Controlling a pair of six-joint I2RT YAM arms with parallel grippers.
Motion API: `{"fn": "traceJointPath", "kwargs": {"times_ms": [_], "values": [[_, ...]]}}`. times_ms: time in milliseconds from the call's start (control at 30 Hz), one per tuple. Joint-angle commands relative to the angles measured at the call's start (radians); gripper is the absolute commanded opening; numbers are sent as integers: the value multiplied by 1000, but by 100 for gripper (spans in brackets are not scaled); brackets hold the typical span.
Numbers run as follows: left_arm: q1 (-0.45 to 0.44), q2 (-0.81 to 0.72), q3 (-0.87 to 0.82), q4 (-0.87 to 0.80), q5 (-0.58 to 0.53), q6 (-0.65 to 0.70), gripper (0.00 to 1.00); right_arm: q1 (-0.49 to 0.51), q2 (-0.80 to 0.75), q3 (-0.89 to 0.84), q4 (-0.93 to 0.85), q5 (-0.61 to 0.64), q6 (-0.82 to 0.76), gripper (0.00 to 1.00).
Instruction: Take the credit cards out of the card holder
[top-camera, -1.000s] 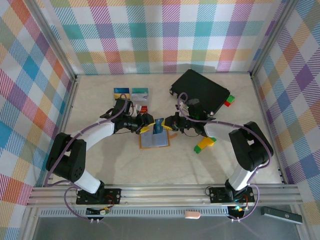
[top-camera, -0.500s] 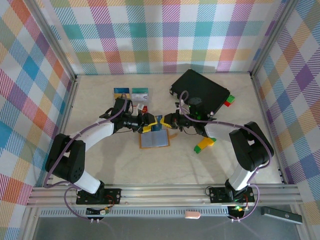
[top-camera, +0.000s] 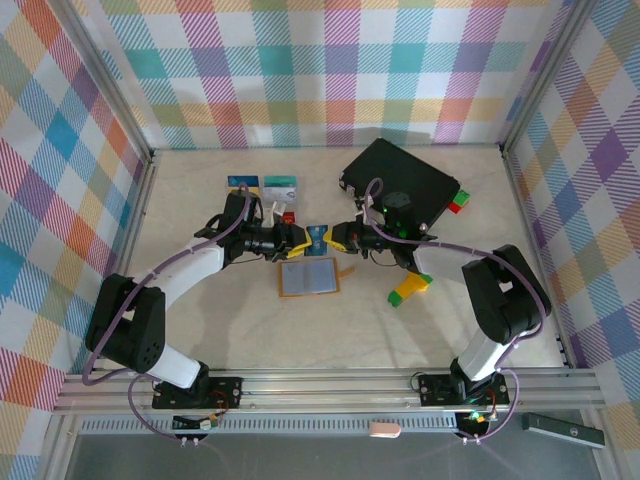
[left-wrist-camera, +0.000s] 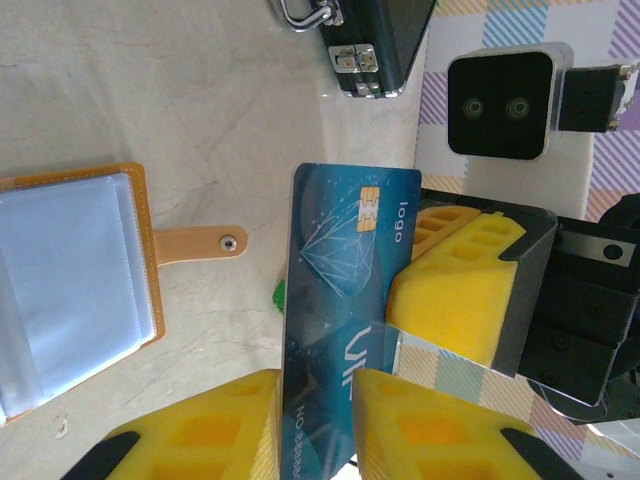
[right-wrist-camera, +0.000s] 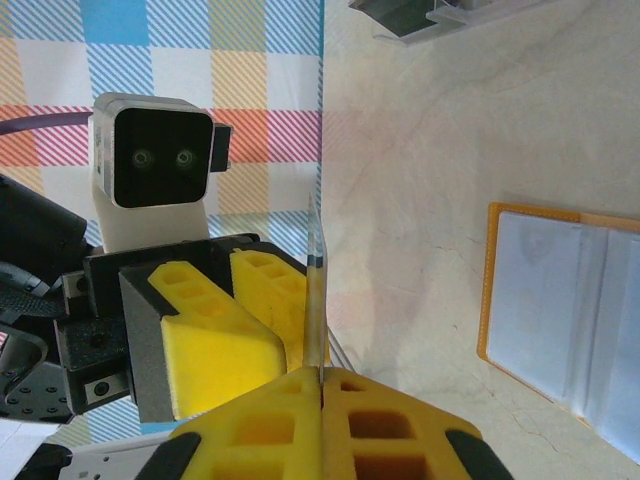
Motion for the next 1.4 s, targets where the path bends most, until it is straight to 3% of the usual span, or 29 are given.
{"fn": "traceJointPath", "kwargs": {"times_ms": [0,400,567,700,867,1000,1133,1367], "values": [[5,-35,21,75,59,-34,23,1,-12,-13,65,-36,18,5],[5,-38,8,182,89,-113,22,2,25,-11,199,-79,100,5],[5,-38,8,177,81,-112,15,2,28,-5,192,-79,98,6],[12,-39,13,144,59,-94,0,2,8,8,71,-54,36,11],[32,-49,31,23,-7,-20,0,-3,-69,64,-233,44,-160,27],[58,-68,66,-133,-117,70,0,-17,-139,101,-442,166,-296,44],[69,-67,150,-355,-328,126,0,-43,-206,104,-581,290,-378,63],[69,-29,320,-516,-689,62,0,-95,-314,83,-714,489,-517,80]]}}
